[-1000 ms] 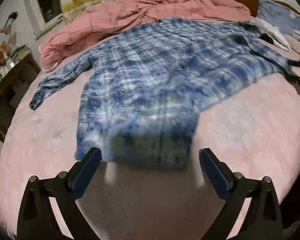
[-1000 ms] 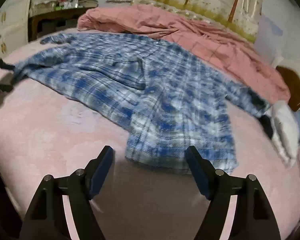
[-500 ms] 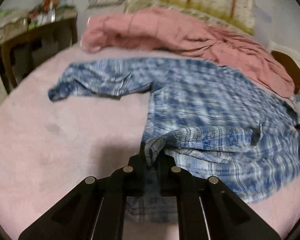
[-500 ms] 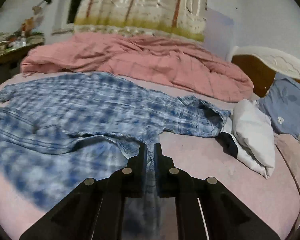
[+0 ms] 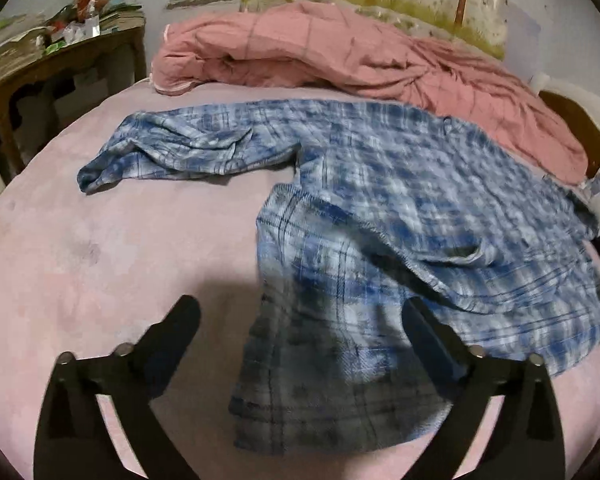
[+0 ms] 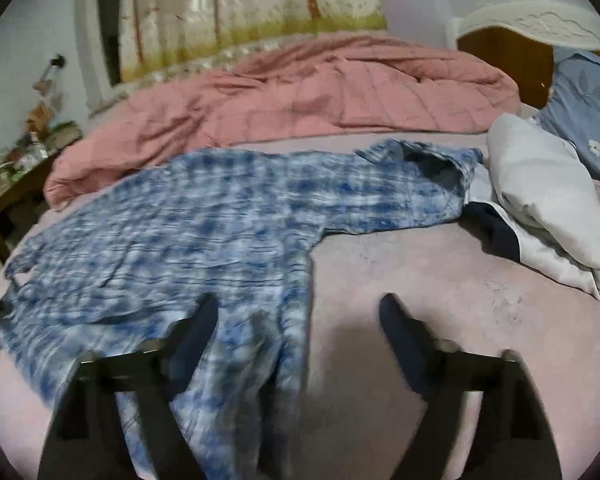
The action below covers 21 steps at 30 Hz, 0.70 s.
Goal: Fold large clothes
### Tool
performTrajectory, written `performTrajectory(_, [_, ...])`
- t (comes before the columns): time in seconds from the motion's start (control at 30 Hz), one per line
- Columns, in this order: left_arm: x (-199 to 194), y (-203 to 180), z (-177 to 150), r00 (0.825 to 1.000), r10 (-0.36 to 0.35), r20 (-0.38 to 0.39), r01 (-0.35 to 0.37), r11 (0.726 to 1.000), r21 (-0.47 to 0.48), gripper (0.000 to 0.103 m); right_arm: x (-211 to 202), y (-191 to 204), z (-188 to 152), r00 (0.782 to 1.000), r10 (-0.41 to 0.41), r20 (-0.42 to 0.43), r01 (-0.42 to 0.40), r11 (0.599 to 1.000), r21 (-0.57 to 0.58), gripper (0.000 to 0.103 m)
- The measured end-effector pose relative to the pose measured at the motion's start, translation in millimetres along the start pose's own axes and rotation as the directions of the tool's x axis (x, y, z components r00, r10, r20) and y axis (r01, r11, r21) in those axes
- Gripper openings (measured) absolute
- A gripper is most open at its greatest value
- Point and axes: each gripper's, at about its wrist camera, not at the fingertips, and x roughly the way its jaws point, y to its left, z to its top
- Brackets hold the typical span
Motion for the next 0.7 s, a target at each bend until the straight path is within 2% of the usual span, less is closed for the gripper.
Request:
performTrajectory(0.1, [18, 2, 5, 0.997, -0.002, -0.071, -0.001, 1.000, -0.030, 0.102, 18, 10, -8, 0.994, 0.004, -0.111, -0.010, 0.998, -0.058, 0.085])
performTrajectory(0.17, [29, 5, 6, 0.995, 0.020, -0.101, -0.027, 0.998, -0.064, 0.100, 31, 18, -12, 0.985, 0.015, -0.170, -0.032, 0.995, -0.094, 0.073])
performTrajectory(0.2, [30, 4, 6, 0.995, 0.041, -0.090, -0.048, 0.997, -0.066, 0.083, 38, 24, -13, 0.980, 0.006, -0.200, -0.030, 0.993, -0.118, 0.041])
performTrajectory(0.23, [26, 1, 6, 0.995, 0.073, -0.061, -0.077, 0.995, -0.057, 0.040, 40, 26, -13, 0.981, -0.015, -0.195, -0.010, 0.992, -0.126, 0.004])
performTrajectory(0.27, [20, -1, 4, 0.997, 0.071, -0.038, -0.073, 0.996, -0.046, 0.014, 38, 26, -13, 0.985, -0.030, -0.167, 0.009, 0.992, -0.123, 0.005])
performTrajectory(0.3, [13, -2, 3, 0.998, 0.068, -0.006, -0.068, 0.997, -0.044, 0.003, 29, 25, -11, 0.994, -0.033, -0.108, 0.022, 0.994, -0.103, 0.005])
performTrajectory(0.33, [0, -2, 1, 0.995, 0.078, 0.056, -0.075, 0.995, -0.058, 0.003, 19, 23, -9, 0.997, -0.045, -0.060, 0.040, 0.995, -0.092, 0.005])
performTrajectory(0.4, [-14, -2, -2, 0.990, 0.075, 0.119, -0.068, 0.996, -0.062, 0.003, 1, 24, -5, 0.997, -0.070, 0.034, 0.073, 0.994, -0.087, 0.005])
performTrajectory(0.5, [-11, -5, -8, 0.993, 0.093, 0.072, -0.090, 0.995, -0.044, 0.003, 3, 28, 2, 0.990, -0.127, 0.058, 0.133, 0.985, -0.113, 0.005])
performTrajectory(0.57, [5, -4, -11, 0.993, 0.118, -0.004, -0.118, 0.992, -0.035, 0.004, 21, 30, 1, 0.982, -0.190, 0.011, 0.189, 0.972, -0.141, 0.005])
performTrajectory(0.63, [13, 3, -12, 0.990, 0.130, -0.051, -0.133, 0.989, -0.059, 0.011, 44, 21, -2, 0.962, -0.264, -0.075, 0.251, 0.956, -0.151, 0.005])
performTrajectory(0.67, [13, 5, -10, 0.990, 0.130, -0.051, -0.134, 0.989, -0.068, 0.014, 52, 12, -3, 0.949, -0.291, -0.120, 0.275, 0.952, -0.133, 0.005])
performTrajectory(0.7, [12, 5, -10, 0.988, 0.151, -0.043, -0.154, 0.986, -0.064, 0.023, 55, 4, -4, 0.950, -0.273, -0.150, 0.260, 0.960, -0.103, 0.005])
